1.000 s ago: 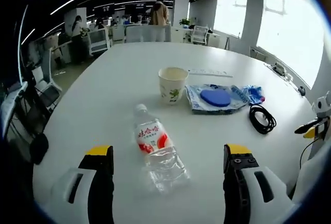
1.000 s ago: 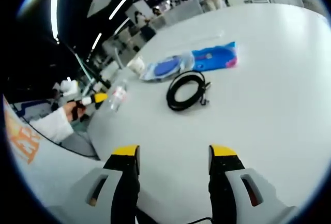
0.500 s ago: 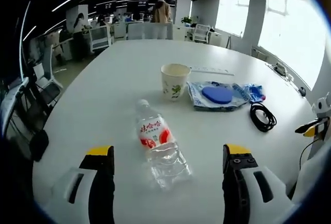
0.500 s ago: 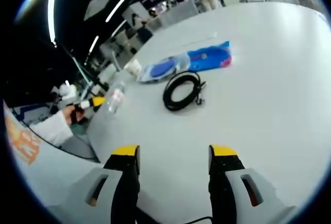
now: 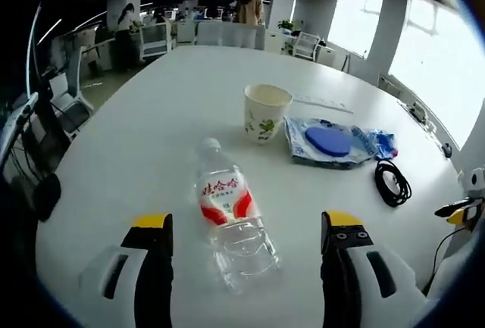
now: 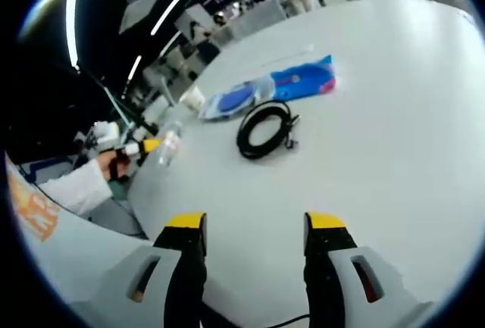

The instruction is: Arrange the tabletop items into an orderly group along one side of the table until the central work area is clear of visible clutter.

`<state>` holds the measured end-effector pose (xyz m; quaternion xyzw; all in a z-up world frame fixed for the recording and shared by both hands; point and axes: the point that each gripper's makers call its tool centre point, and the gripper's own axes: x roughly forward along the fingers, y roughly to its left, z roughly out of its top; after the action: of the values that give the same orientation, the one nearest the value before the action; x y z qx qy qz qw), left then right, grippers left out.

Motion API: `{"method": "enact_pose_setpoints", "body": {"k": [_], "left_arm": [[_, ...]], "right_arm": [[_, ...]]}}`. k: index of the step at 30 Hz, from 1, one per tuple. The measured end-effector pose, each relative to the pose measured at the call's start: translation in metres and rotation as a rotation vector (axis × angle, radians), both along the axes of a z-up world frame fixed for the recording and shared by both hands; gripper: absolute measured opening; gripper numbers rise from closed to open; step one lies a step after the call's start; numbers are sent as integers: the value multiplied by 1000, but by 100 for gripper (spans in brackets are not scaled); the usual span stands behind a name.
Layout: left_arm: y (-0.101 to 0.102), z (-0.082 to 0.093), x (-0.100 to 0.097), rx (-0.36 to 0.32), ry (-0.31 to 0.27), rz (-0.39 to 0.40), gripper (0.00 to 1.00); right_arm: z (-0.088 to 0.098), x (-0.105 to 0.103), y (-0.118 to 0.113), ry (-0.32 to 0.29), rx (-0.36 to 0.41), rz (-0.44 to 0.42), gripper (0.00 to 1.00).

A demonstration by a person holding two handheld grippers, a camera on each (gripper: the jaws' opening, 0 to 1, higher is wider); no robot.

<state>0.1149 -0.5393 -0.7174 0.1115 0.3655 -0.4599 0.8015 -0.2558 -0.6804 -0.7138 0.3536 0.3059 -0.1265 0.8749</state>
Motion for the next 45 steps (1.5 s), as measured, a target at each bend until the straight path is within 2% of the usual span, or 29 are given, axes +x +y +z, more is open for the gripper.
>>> {"method": "enact_pose_setpoints", "body": {"k": [10,13,20,22,30,32,34,35,36,37,38,40,45], "left_arm": [[-7,-25,17,51,40,116,76],[-7,-35,18,94,53,132,75],[-8,-43,29,105,59,197,72],[-9,-41,30,89,56,222,71],[-15,-47,33,132,-64,195,70],[-18,-49,31,147,-93,156,69],[-17,-47,32,125,-90,167,62],[-14,-45,31,130,-90,170,53],[-13,-47,35,134,-93,172,52],[-12,-49,28,133,-50,180,51],[-12,-49,31,140,-76,165,51],[-8,-49,32,136,-70,171,49],[-7,-44,32,66,4,231,44]], "right_arm": [[-2,-2,2,10,8,2,49],[-3,-3,3,14,13,1,49],[-4,-5,1,21,21,-10,48],[-4,-5,0,22,25,-11,48],[-4,1,2,25,31,-1,48],[-6,1,4,27,35,4,48],[-7,0,6,32,37,7,48],[-8,-1,6,33,38,8,47],[-8,-1,7,35,39,10,47],[-8,-1,7,35,39,10,47],[-9,-2,6,35,37,9,47],[-8,-2,5,33,36,2,47],[-8,-4,2,31,35,-13,47]]}}
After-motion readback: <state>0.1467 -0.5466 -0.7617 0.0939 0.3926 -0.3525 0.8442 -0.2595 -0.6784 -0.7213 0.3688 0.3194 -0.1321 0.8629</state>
